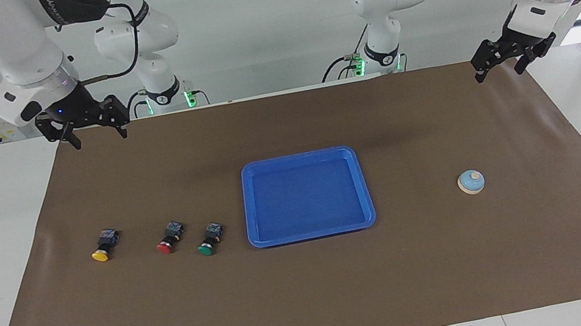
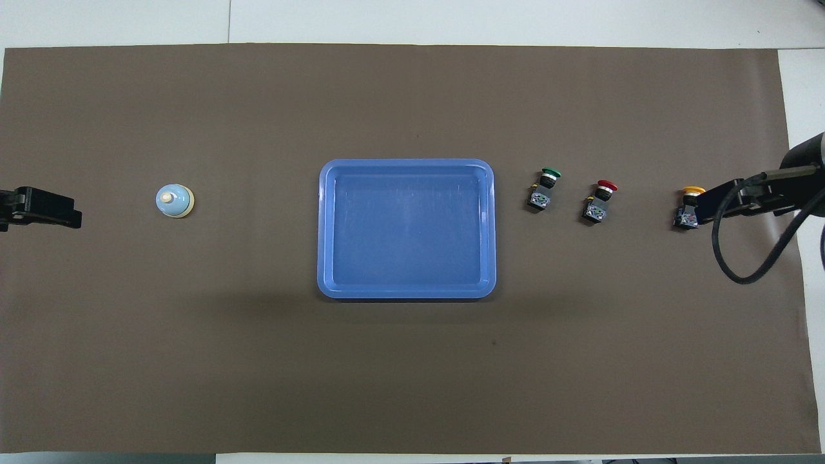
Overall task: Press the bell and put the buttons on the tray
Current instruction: 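Move the left gripper toward the silver bell, then press down on the bell top with the left gripper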
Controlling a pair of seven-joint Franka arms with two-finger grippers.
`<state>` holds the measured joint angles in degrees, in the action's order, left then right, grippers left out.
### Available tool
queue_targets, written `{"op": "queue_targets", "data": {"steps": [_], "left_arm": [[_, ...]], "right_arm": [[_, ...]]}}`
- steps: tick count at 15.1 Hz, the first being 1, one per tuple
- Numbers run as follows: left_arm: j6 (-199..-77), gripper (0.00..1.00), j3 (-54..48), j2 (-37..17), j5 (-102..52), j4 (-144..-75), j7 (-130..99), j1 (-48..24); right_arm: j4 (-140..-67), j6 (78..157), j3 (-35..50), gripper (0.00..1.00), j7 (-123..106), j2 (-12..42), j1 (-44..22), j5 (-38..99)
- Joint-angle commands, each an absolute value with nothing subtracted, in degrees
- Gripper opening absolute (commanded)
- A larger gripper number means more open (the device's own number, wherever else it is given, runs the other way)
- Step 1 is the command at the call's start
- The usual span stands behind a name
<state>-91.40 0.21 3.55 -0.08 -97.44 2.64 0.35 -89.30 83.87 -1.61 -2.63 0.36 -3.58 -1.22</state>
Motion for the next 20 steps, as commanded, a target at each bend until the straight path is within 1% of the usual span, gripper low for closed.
{"op": "queue_targets", "data": {"steps": [1,5,6,7,8,9,15,17,19,20], "left_arm": [[-92.46,1.00,0.35,4.66,-0.44,-98.53,3.51,0.35],[-92.89,1.00,0.26,4.66,-0.44,-98.87,2.90,-0.35],[-94.21,0.94,0.18,4.75,-0.35,-99.49,2.99,-0.26],[-96.74,0.57,0.18,4.57,-0.44,-100.10,2.90,0.00],[-98.86,0.24,0.18,4.05,-0.44,-101.41,2.99,0.00],[-100.97,0.00,0.18,2.56,-0.44,-101.43,3.08,0.35],[-116.43,0.00,0.18,-11.31,-0.44,-101.51,3.25,1.14],[-121.26,0.00,0.26,-12.91,-0.44,-104.31,3.25,1.32],[-123.83,0.00,0.26,-15.37,-0.44,-104.94,2.90,0.71],[-123.84,0.00,0.35,-15.64,-0.35,-105.55,2.81,0.53]], "right_arm": [[-90.70,83.76,-0.70,1.00,-1.85,-0.97,-2.37,-0.35],[-90.70,83.76,-0.70,1.00,-1.85,-0.97,-2.37,-0.35],[-90.62,83.76,-0.70,1.00,-1.85,-0.97,-2.37,-0.35],[-90.70,83.76,-0.70,1.00,-1.85,-0.97,-2.37,-0.35],[-90.70,83.76,-0.70,1.00,-1.85,-0.97,-2.37,-0.35],[-90.70,83.76,-0.70,1.00,-1.85,-0.97,-2.37,-0.35],[-90.70,83.76,-0.70,1.00,-1.85,-0.97,-2.37,-0.35],[-90.70,83.76,-0.70,1.00,-1.85,-0.97,-2.37,-0.35],[-90.70,83.76,-0.70,1.00,-1.85,-0.97,-2.37,-0.26],[-90.70,83.76,-0.70,1.00,-1.85,-0.97,-2.37,-0.35]]}}
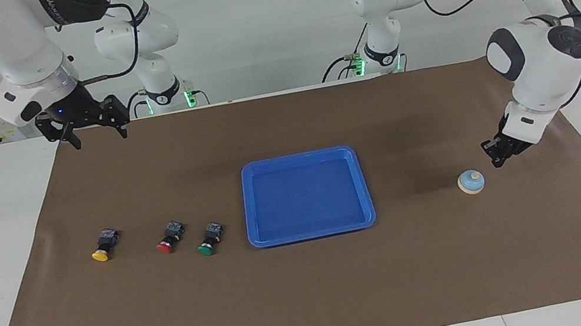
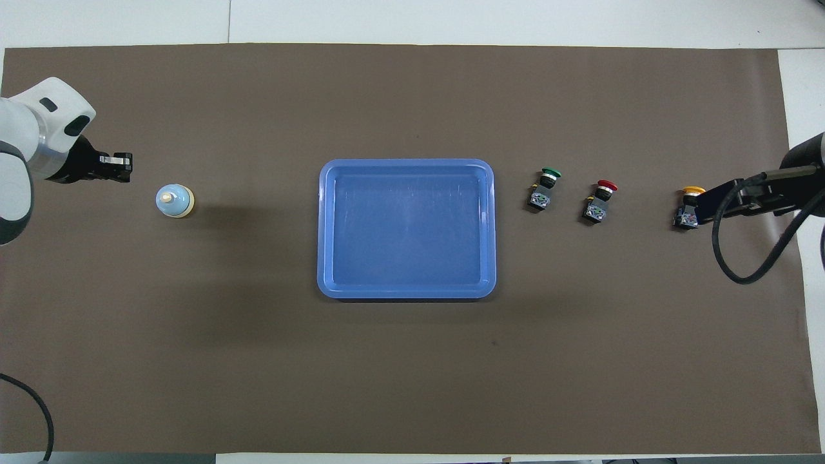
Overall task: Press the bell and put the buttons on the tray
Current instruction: 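Press down on the bell top with the left gripper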
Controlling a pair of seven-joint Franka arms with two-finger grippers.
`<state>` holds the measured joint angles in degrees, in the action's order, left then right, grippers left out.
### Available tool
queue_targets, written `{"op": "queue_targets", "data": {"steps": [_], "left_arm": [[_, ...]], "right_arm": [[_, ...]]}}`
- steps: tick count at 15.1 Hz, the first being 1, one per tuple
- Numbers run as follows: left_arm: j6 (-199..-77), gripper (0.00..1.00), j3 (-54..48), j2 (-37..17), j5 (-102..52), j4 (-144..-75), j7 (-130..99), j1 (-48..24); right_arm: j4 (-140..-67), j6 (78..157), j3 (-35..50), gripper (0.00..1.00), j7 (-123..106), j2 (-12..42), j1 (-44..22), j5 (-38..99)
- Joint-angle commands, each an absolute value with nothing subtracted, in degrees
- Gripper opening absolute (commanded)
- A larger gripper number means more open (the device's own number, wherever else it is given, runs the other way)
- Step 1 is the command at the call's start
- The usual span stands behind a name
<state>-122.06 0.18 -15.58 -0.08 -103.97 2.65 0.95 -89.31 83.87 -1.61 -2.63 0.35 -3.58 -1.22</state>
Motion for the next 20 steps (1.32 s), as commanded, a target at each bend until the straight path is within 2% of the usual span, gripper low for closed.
{"op": "queue_targets", "data": {"steps": [1,12,16,19,20], "left_arm": [[-124.10,0.00,0.35,-15.21,-0.35,-107.12,2.81,0.53],[-128.23,0.00,0.26,-15.03,-0.35,-111.62,0.97,-0.35],[-135.77,0.00,0.35,-15.38,-0.35,-116.27,1.05,-0.18],[-133.61,0.00,0.44,-15.12,-0.35,-114.97,1.23,-0.17],[-128.55,0.00,0.44,-13.99,-0.35,-112.52,1.40,0.00]], "right_arm": [[-90.62,83.76,-0.70,1.00,-1.85,-0.97,-2.37,-0.35],[-90.70,83.76,-0.70,1.00,-1.85,-0.97,-2.37,-0.26],[-90.70,83.76,-0.70,1.00,-1.85,-0.97,-2.37,-0.35],[-90.70,83.76,-0.70,1.00,-1.85,-0.97,-2.37,-0.35],[-90.62,83.76,-0.70,1.00,-1.85,-0.97,-2.37,-0.35]]}}
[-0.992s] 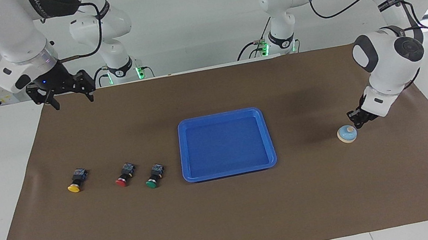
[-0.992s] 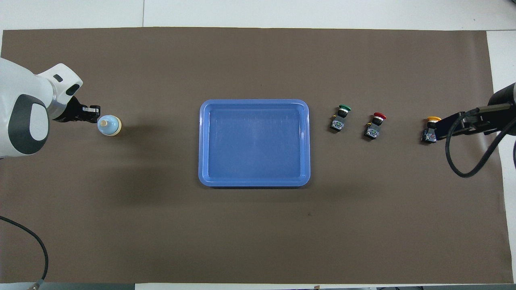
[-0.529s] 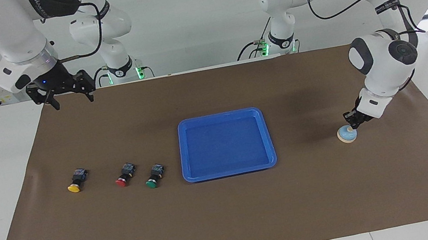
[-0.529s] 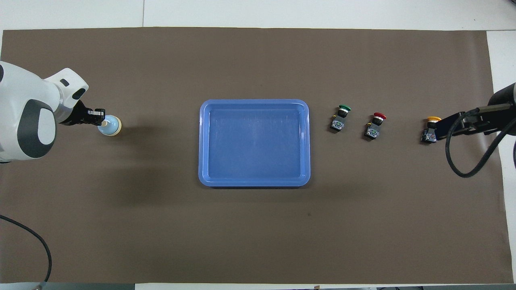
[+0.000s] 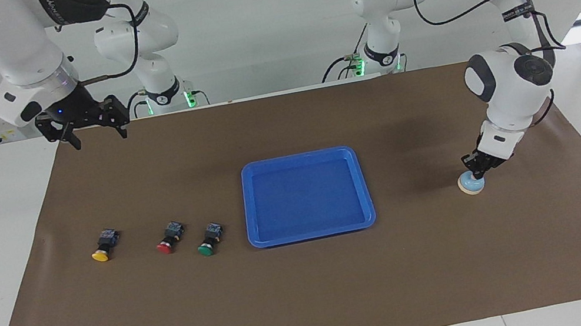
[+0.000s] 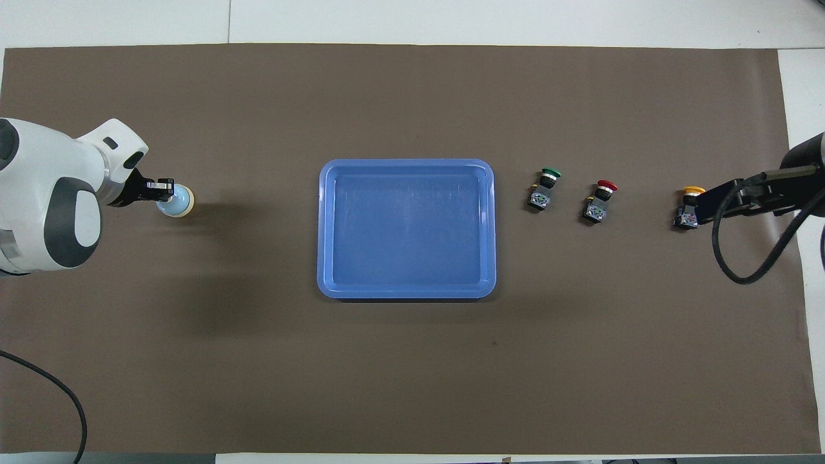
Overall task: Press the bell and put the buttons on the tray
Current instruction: 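Press down on the bell top with the left gripper, then raise the left gripper off the bell back to rest, then move the right gripper over the green-capped button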
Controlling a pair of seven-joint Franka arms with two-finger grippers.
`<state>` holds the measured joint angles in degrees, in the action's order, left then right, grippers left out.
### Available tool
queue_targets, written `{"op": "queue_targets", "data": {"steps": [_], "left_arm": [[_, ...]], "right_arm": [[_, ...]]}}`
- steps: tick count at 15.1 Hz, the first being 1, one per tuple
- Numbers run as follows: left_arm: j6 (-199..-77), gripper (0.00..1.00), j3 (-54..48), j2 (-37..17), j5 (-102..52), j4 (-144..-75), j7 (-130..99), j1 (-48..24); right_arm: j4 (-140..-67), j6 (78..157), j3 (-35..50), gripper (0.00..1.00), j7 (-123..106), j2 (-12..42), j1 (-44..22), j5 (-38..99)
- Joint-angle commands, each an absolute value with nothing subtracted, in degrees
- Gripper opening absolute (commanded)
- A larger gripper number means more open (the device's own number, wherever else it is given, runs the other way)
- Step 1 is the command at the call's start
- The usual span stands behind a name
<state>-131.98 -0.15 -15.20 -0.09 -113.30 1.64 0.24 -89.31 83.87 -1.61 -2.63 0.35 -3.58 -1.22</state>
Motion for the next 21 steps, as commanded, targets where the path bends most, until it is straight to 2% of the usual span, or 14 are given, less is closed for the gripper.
{"op": "queue_targets", "data": {"steps": [1,3,5,6,7,8,9,10,12,18,21], "left_arm": [[-121.54,0.00,0.35,-12.32,-0.35,-108.67,1.58,0.35],[-108.44,0.00,0.44,-10.82,-0.35,-100.68,1.58,0.44],[-99.70,0.00,0.44,-8.19,-0.35,-95.56,1.85,0.44],[-97.75,0.26,0.44,-5.22,-0.35,-95.36,1.85,0.44],[-96.17,0.42,0.44,-2.84,-0.44,-95.45,1.85,0.44],[-93.63,0.63,0.44,-0.72,-0.53,-95.28,1.85,0.44],[-91.60,0.96,0.44,0.78,-0.70,-95.01,1.85,0.44],[-89.84,1.00,0.44,2.10,-0.70,-94.92,1.76,0.44],[-87.11,1.00,0.26,3.08,-0.62,-94.49,1.58,0.44],[-84.99,1.00,-0.09,0.88,-0.88,-91.32,1.67,-0.18],[-84.29,1.00,-0.09,1.32,-0.79,-92.02,1.67,-0.35]], "right_arm": [[-90.70,83.76,-0.70,1.00,-1.85,-0.97,-2.37,-0.35],[-90.70,83.76,-0.70,1.00,-1.85,-0.97,-2.37,-0.35],[-90.70,83.76,-0.88,1.00,-1.76,-0.97,-1.76,-0.35],[-90.70,83.67,-0.88,1.00,-1.58,-0.97,-1.32,-0.35],[-90.70,83.85,-0.88,1.00,-1.67,-0.97,-1.06,-0.26],[-90.70,83.85,-0.88,1.00,-1.58,-0.97,-0.53,-0.35],[-90.70,83.85,-0.88,1.00,-1.58,-0.97,-0.27,-0.26],[-90.70,83.85,-0.88,1.00,-1.67,-0.97,-0.35,-0.26],[-90.79,83.67,-0.88,1.00,-2.11,-1.05,-0.35,-0.35],[-91.49,84.28,-0.79,1.00,-1.59,-1.14,-1.05,-0.26],[-97.10,92.09,-0.44,1.00,1.22,-2.81,-1.32,-0.26]]}}
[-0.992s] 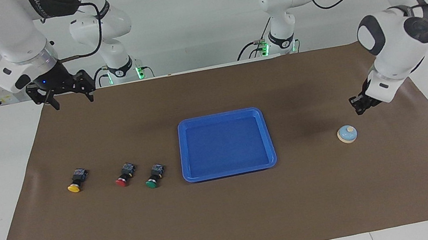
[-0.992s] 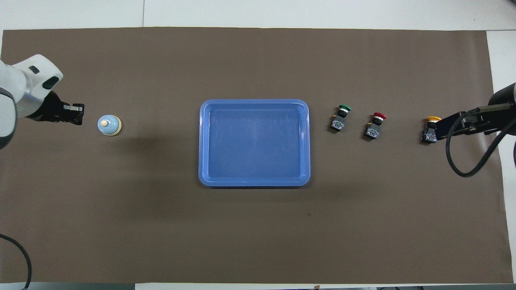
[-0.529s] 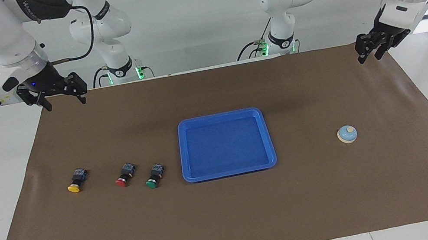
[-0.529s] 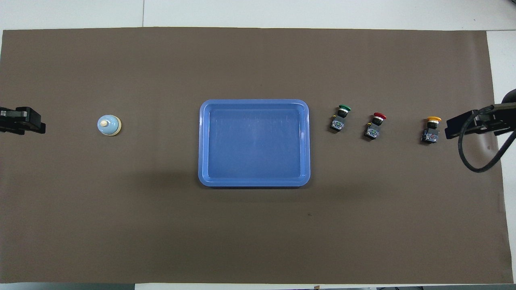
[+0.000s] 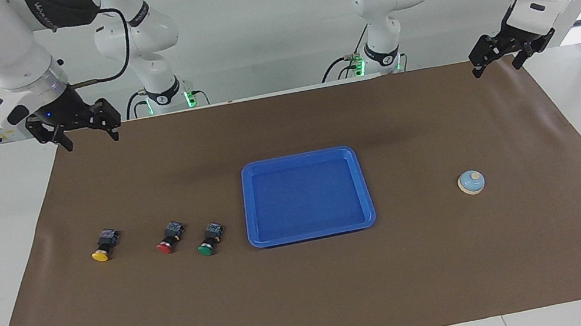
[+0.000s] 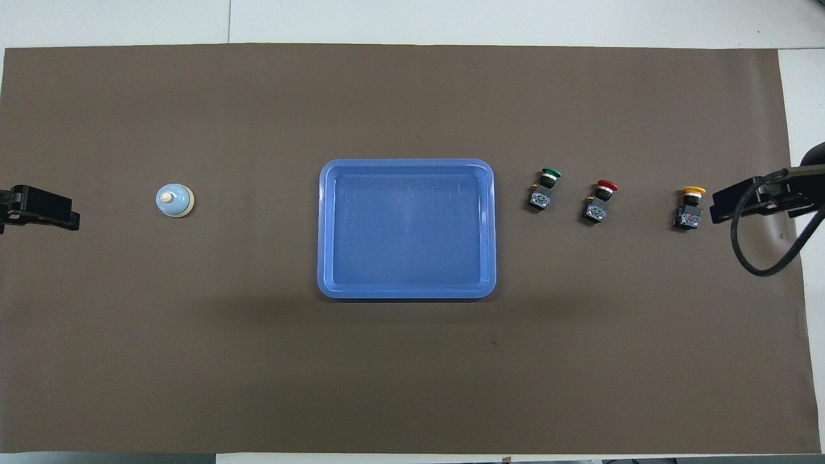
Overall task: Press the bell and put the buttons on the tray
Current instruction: 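Move the right gripper over the green-capped button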
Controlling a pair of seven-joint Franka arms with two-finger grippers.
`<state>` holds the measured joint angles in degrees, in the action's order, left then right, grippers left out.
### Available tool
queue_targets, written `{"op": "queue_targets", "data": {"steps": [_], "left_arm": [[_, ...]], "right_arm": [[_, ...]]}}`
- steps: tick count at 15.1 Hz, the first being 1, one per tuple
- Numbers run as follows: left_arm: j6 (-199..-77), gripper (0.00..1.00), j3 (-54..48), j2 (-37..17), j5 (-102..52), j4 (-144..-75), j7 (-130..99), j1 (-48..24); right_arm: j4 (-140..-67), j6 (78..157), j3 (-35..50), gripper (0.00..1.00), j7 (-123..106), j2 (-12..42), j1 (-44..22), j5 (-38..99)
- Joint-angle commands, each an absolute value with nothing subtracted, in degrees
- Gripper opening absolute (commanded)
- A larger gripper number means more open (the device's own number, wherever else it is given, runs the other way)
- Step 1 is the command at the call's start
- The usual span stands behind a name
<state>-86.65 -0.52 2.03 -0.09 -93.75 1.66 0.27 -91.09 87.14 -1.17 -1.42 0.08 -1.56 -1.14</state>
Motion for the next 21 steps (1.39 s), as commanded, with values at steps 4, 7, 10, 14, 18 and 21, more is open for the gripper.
{"op": "queue_targets", "data": {"steps": [4,7,10,14,18,21], "left_arm": [[-83.67,1.00,-0.09,1.49,-0.79,-92.37,1.76,-0.35],[-83.67,1.00,-0.09,1.58,-0.79,-92.55,2.02,-0.35],[-84.11,1.00,-0.09,2.19,-0.79,-92.81,1.49,-0.26],[-84.29,1.00,0.17,2.46,-0.79,-92.81,1.49,0.44],[-84.29,1.00,0.09,2.46,-0.79,-92.73,1.49,0.35],[-84.29,1.00,0.17,2.46,-0.79,-92.81,1.49,0.44]], "right_arm": [[-99.93,96.67,-0.44,1.00,7.97,-0.55,-4.56,-0.26],[-99.84,100.97,-0.44,1.00,12.64,4.29,-6.59,-0.26],[-100.02,105.72,-0.44,1.00,20.01,9.47,-9.83,-0.53],[-106.69,116.00,-0.44,1.00,25.39,10.54,-11.69,-0.53],[-106.79,120.05,-0.44,1.00,30.57,14.58,-12.83,-0.61],[-106.70,122.51,-0.44,1.00,32.78,16.87,-12.92,-0.62]]}}
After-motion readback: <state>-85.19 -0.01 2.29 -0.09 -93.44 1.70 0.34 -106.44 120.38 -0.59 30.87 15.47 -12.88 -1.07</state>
